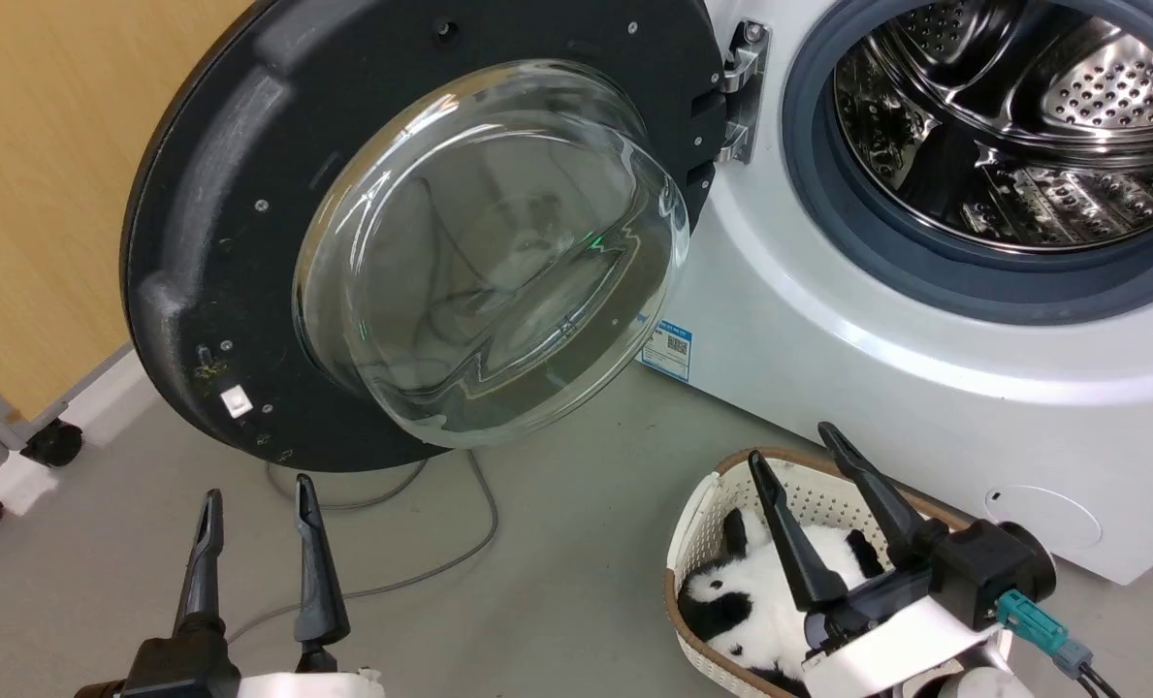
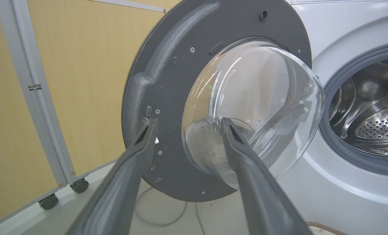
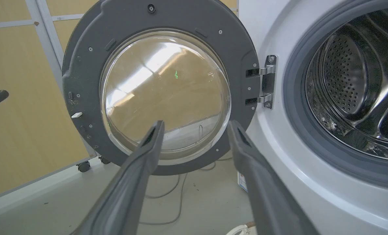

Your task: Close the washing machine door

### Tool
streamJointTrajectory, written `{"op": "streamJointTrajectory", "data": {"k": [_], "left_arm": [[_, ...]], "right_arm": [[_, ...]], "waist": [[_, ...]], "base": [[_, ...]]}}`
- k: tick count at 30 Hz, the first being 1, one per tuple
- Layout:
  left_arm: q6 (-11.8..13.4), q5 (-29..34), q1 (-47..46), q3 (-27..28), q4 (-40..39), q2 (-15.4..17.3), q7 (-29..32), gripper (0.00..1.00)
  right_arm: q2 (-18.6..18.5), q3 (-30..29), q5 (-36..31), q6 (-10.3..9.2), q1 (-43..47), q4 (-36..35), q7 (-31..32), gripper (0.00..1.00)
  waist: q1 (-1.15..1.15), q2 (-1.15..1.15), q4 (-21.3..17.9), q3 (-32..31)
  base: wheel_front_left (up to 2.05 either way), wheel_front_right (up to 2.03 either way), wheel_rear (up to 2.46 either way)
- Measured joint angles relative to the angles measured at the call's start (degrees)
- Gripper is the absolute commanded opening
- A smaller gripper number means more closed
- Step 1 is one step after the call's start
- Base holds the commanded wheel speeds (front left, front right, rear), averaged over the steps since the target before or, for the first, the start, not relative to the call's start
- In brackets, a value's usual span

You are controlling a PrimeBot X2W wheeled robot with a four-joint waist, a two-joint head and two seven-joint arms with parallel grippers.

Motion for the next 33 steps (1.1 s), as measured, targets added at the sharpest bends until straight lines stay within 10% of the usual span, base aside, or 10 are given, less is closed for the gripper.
{"op": "streamJointTrajectory", "data": {"k": [14, 19, 20, 33], "left_arm": [[0.2, -2.7, -0.6, 4.7, -4.1, -0.1, 0.0, 1.0], [-3.4, -5.3, -5.2, 12.8, -6.4, 0.7, -0.1, 1.0], [-4.5, -6.5, -6.4, 14.3, -6.2, 1.3, -0.1, 0.0], [-12.2, -31.2, -34.0, 30.4, 20.0, 18.0, 12.5, 0.0]], "right_arm": [[-0.4, -0.2, 0.1, 0.0, -0.2, 0.0, -0.2, 1.0], [-0.7, -1.4, -0.3, 0.0, -0.1, -0.6, -0.2, 1.0], [-0.8, -1.7, -0.5, 0.0, -0.1, -0.6, -0.2, 1.0], [-1.7, -5.3, -3.2, 0.0, 2.9, -3.9, -0.3, 1.0]], "waist": [[0.0, 0.0, 0.0, 0.7], [0.0, 0.0, -0.1, 1.5], [0.0, 0.0, -0.1, 1.6], [0.0, 0.0, -0.6, 4.6]], "base": [[0.0, 0.0, 0.0], [0.0, 0.0, 0.0], [0.0, 0.0, 0.0], [0.0, 0.0, 0.0]]}}
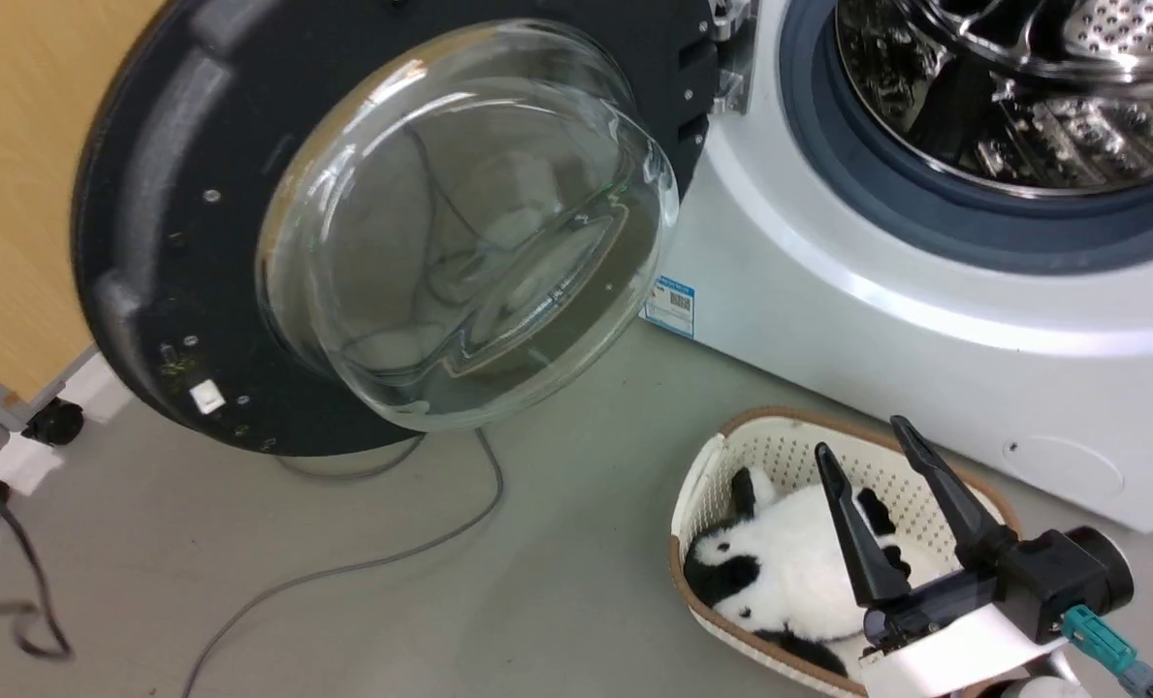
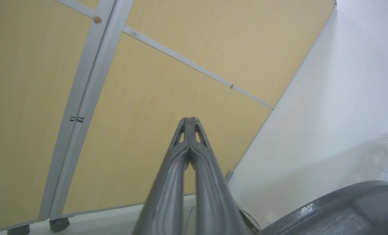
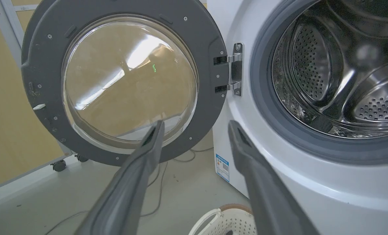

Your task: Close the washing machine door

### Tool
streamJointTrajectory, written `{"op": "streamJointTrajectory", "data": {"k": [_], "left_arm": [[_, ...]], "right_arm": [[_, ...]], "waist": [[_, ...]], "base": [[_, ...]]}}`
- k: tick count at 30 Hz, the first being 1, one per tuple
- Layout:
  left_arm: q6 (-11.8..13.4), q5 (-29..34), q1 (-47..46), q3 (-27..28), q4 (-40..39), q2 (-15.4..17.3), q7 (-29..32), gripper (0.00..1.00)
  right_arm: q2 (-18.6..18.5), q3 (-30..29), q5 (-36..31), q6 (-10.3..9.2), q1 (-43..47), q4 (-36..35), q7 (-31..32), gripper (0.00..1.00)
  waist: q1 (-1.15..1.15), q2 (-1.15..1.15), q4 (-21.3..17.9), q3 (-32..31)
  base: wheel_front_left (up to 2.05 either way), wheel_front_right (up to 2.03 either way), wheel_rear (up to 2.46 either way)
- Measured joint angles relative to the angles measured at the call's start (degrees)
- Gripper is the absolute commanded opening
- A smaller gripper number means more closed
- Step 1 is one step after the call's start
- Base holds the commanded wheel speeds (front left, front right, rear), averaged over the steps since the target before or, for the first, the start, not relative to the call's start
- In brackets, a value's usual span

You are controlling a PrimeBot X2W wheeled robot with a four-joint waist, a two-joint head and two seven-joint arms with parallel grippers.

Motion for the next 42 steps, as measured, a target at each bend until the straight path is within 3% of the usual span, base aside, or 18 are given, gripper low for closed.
{"op": "streamJointTrajectory", "data": {"k": [4, 9, 17, 29, 42], "left_arm": [[-0.2, -7.4, -7.8, 2.3, 11.1, 4.5, 9.1, 0.0], [1.4, -17.7, -16.8, 4.6, 23.5, 6.6, 23.1, 0.0], [0.9, -22.8, -19.5, 3.1, 31.8, 8.3, 38.0, 0.0], [-2.2, -28.5, -16.5, 1.9, 29.8, 8.3, 53.1, 0.0], [-2.6, -34.2, -5.8, -0.8, 15.0, 4.2, 69.8, 0.0]], "right_arm": [[-0.5, 0.7, -0.1, 0.0, -0.2, -0.6, 0.0, 1.0], [-1.7, 1.5, -0.5, 0.0, -0.6, -0.8, 0.0, 1.0], [-2.4, 1.8, -0.5, 0.0, -1.9, -1.1, 0.0, 1.0], [-2.2, 1.7, -0.5, 0.0, -1.9, -1.1, 0.0, 1.0], [0.5, -0.2, -0.5, 0.0, -2.2, 0.1, 0.0, 1.0]], "waist": [[0.0, 0.0, -1.5, 1.7], [0.0, 0.0, -3.4, 3.9], [0.0, 0.0, -5.8, 5.9], [0.0, 0.0, -5.8, 6.1], [0.0, 0.0, -6.1, 1.7]], "base": [[0.0, 0.0, 0.0], [0.0, 0.0, 0.0], [0.0, 0.0, 0.0], [0.0, 0.0, 0.0], [0.0, 0.0, 0.0]]}}
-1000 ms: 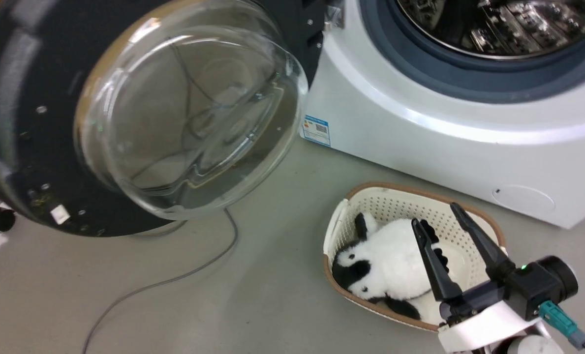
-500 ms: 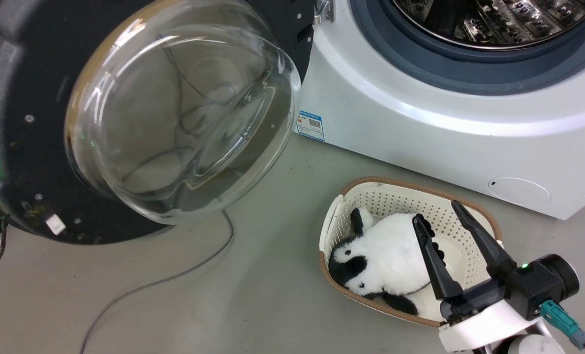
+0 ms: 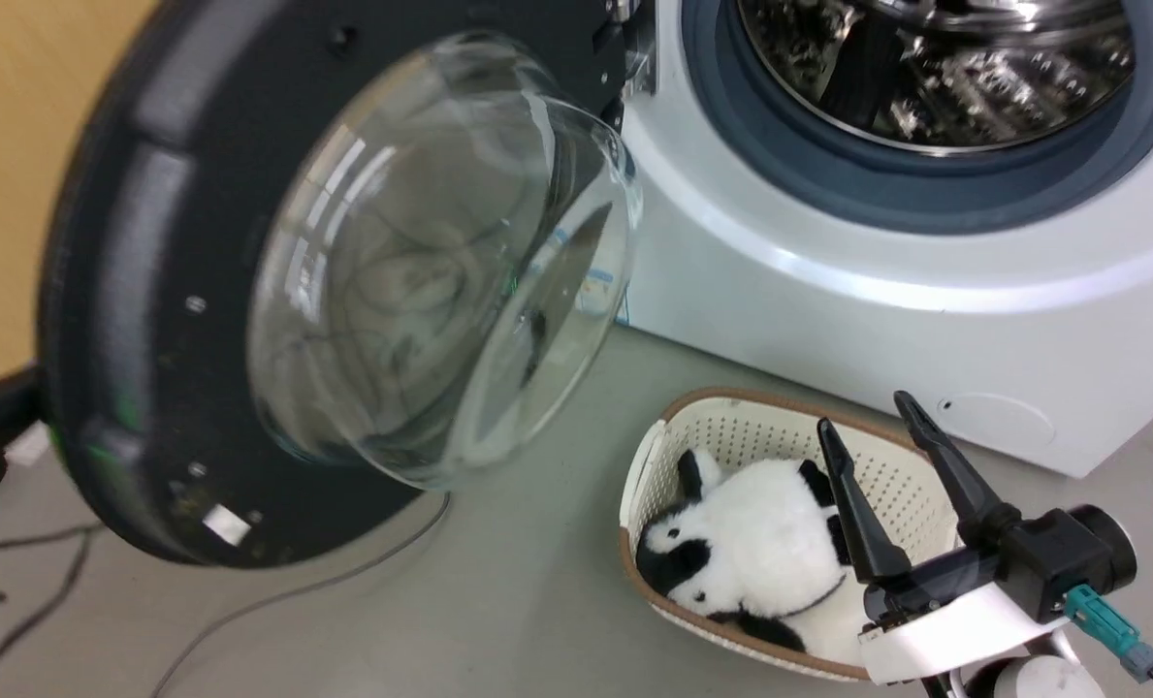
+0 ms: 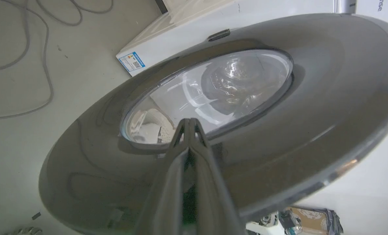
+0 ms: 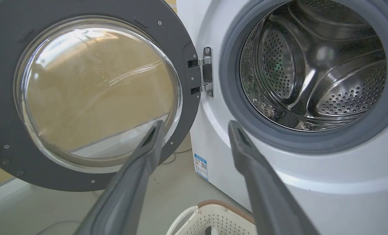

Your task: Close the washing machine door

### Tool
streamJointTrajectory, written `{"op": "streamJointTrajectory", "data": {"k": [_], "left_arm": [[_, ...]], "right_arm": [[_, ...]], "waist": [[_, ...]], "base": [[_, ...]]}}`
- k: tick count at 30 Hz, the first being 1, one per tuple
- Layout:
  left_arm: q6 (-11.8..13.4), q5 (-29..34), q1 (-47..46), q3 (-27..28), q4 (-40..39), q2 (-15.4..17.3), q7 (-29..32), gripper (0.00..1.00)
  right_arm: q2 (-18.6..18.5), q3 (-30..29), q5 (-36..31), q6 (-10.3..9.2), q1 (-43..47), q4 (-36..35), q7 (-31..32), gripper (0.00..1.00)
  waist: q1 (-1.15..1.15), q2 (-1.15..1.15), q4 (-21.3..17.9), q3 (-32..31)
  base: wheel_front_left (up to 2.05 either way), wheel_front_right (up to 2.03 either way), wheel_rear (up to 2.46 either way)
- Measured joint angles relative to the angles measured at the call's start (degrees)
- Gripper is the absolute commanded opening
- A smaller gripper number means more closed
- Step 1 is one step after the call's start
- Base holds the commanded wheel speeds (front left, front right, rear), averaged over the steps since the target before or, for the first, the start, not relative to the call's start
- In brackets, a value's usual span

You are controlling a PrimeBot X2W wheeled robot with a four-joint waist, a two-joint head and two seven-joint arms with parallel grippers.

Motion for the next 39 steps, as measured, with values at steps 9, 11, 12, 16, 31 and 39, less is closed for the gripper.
{"op": "streamJointTrajectory", "data": {"k": [9, 11, 12, 16, 31, 39], "left_arm": [[3.0, -3.4, 9.1, -2.0, -12.5, -7.9, 5.5, 0.0], [3.3, -4.0, 10.8, -2.8, -14.9, -9.9, 6.3, 0.0], [3.5, -4.4, 11.6, -3.3, -16.0, -10.8, 6.6, 0.0], [4.7, -5.0, 15.4, -5.4, -21.1, -15.0, 7.8, 0.0], [3.0, -11.2, 23.2, -13.9, -29.1, -21.7, 5.2, 0.0], [-0.7, -14.0, 23.2, -19.6, -27.2, -21.9, -5.9, 0.0]], "right_arm": [[2.1, -2.4, -0.2, 0.0, 1.5, 0.6, 0.0, 1.0], [2.5, -2.5, -0.5, 0.0, 2.0, 0.7, 0.0, 1.0], [2.7, -2.7, -0.4, 0.0, 2.1, 0.7, 0.0, 1.0], [3.0, -3.0, -0.4, 0.0, 2.3, 1.2, 0.0, 1.0], [3.6, -3.7, -0.6, 0.0, 2.6, 1.3, 0.0, 1.0], [3.7, -4.8, -1.0, 0.0, 2.5, 1.0, 0.0, 1.0]], "waist": [[0.0, 0.0, -1.7, -3.1], [0.0, 0.0, -2.4, -3.5], [0.0, 0.0, -2.9, -3.6], [0.0, 0.0, -4.9, -4.2], [0.0, 0.0, -15.8, -2.7], [0.0, 0.0, -22.8, -0.8]], "base": [[0.0, 0.0, 0.0], [0.0, 0.0, 0.0], [0.0, 0.0, 0.0], [0.0, 0.0, 0.0], [0.0, 0.0, 0.0], [0.0, 0.0, 0.0]]}}
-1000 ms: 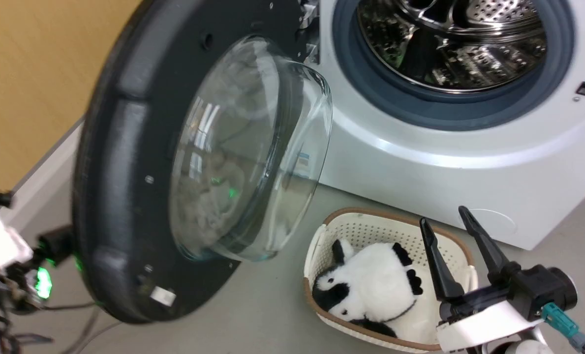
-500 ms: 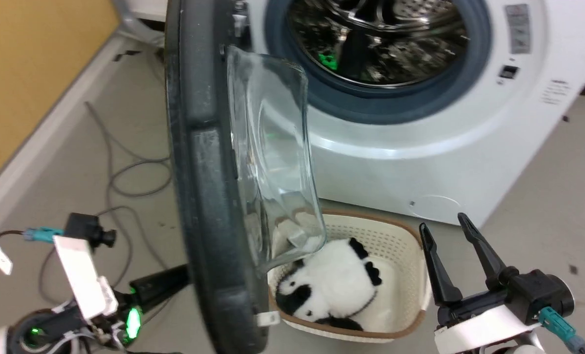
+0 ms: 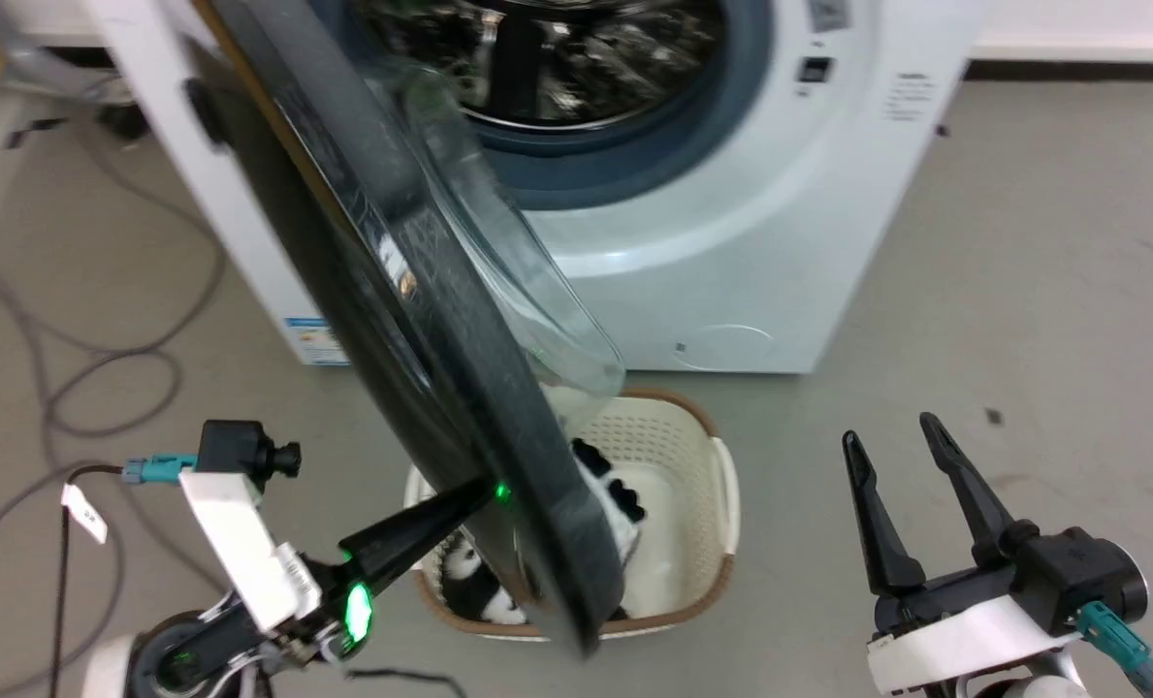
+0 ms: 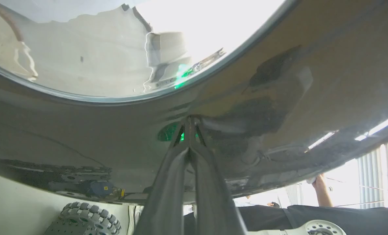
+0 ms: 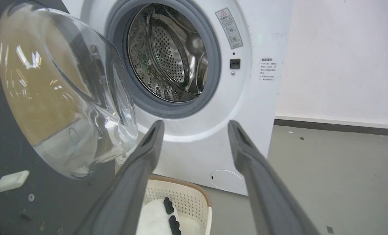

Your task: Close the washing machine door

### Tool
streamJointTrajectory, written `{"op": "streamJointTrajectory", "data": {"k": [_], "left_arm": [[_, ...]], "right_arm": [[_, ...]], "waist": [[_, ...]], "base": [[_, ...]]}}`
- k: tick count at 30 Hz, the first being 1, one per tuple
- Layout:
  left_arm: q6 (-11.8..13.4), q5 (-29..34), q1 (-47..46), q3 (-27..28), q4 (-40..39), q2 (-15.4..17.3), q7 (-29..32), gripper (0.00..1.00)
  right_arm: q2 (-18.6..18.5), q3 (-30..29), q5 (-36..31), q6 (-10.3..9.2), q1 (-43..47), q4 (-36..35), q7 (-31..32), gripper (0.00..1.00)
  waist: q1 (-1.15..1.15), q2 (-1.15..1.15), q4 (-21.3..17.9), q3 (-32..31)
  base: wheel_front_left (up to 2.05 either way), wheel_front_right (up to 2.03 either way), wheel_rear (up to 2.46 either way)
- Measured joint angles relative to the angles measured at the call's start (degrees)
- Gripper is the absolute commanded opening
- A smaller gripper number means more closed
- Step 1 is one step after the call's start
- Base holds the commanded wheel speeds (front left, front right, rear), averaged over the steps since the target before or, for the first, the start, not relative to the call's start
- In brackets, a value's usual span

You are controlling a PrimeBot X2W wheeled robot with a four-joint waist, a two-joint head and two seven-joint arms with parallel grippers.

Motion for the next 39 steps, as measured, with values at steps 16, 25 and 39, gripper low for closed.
{"op": "streamJointTrajectory", "data": {"k": [16, 25, 39], "left_arm": [[-2.4, -0.9, -11.1, -12.6, 5.9, -0.2, -33.1, 0.0], [-2.4, 0.3, -12.4, -16.8, 4.7, 0.5, -39.2, 0.0], [-2.4, 30.9, 0.4, -28.9, -3.6, 22.8, -67.3, 0.0]], "right_arm": [[1.0, -1.1, 0.7, 0.0, 0.0, -0.4, 0.0, 1.0], [1.1, -1.2, 1.0, 0.0, 0.0, -0.3, 0.0, 1.0], [1.0, -0.9, 1.1, 0.0, 2.2, -0.5, 0.0, 1.0]], "waist": [[0.0, 0.0, -12.2, 3.6], [0.0, 0.0, -12.8, 3.1], [0.0, 0.0, -4.8, -2.2]], "base": [[0.0, 0.0, 0.0], [0.0, 0.0, 0.0], [0.0, 0.0, 0.0]]}}
